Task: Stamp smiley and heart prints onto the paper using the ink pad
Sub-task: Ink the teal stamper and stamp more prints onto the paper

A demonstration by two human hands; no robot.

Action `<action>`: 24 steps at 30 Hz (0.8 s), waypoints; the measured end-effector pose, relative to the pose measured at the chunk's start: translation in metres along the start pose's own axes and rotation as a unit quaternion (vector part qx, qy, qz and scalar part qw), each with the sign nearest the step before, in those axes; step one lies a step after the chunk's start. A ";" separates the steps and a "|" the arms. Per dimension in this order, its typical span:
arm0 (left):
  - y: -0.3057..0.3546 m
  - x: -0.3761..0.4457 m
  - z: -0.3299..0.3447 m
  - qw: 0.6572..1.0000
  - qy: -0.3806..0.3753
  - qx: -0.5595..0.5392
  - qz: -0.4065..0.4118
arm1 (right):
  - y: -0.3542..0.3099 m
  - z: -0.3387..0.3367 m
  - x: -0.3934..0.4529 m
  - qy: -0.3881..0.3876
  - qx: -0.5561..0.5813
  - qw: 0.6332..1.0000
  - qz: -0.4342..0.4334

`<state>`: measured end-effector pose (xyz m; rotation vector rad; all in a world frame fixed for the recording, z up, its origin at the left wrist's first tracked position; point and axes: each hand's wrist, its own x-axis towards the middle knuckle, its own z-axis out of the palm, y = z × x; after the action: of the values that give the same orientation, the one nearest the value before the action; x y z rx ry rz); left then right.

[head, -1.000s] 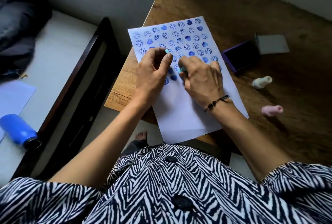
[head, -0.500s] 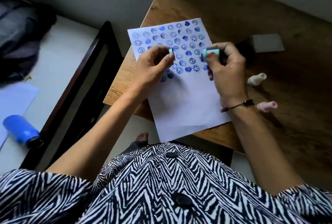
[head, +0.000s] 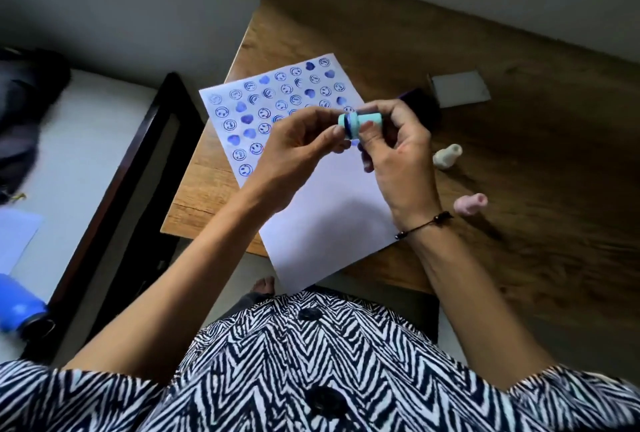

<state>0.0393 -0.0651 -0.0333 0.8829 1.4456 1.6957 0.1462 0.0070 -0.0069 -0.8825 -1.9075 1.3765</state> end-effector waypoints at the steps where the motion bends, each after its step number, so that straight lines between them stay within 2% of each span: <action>1: 0.000 0.001 0.001 1.000 0.007 -0.005 -0.001 | 0.001 -0.003 0.001 0.010 -0.008 1.000 0.000; 3: 0.000 0.002 0.000 0.999 0.029 -0.011 -0.007 | 0.001 -0.012 0.009 0.040 -0.040 0.998 -0.008; 5: -0.001 0.002 -0.004 0.998 0.055 -0.013 -0.017 | 0.003 -0.025 0.031 0.070 -0.143 0.987 -0.035; 6: -0.001 0.002 -0.007 0.997 0.069 -0.016 -0.021 | 0.006 -0.031 0.045 0.072 -0.233 0.969 -0.047; 8: -0.001 0.000 -0.014 0.994 0.101 -0.029 -0.025 | 0.015 -0.038 0.072 0.045 -0.412 0.909 -0.045; 11: -0.001 -0.006 -0.027 0.989 0.140 -0.037 -0.024 | 0.033 -0.030 0.085 -0.014 -0.553 0.833 -0.034; 17: 0.003 -0.018 -0.039 0.984 0.171 -0.050 -0.009 | 0.039 -0.038 0.091 -0.051 -0.566 0.821 -0.042; 21: -0.002 -0.026 -0.042 0.983 0.177 -0.046 -0.010 | 0.042 -0.036 0.086 -0.030 -0.554 0.830 -0.058; 24: -0.006 -0.028 -0.042 0.980 0.189 -0.054 -0.022 | 0.044 -0.037 0.084 -0.043 -0.545 0.836 -0.050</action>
<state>0.0175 -0.1089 -0.0461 0.4819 1.5839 1.9623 0.1332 0.1051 -0.0305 -1.1700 -2.7580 0.1248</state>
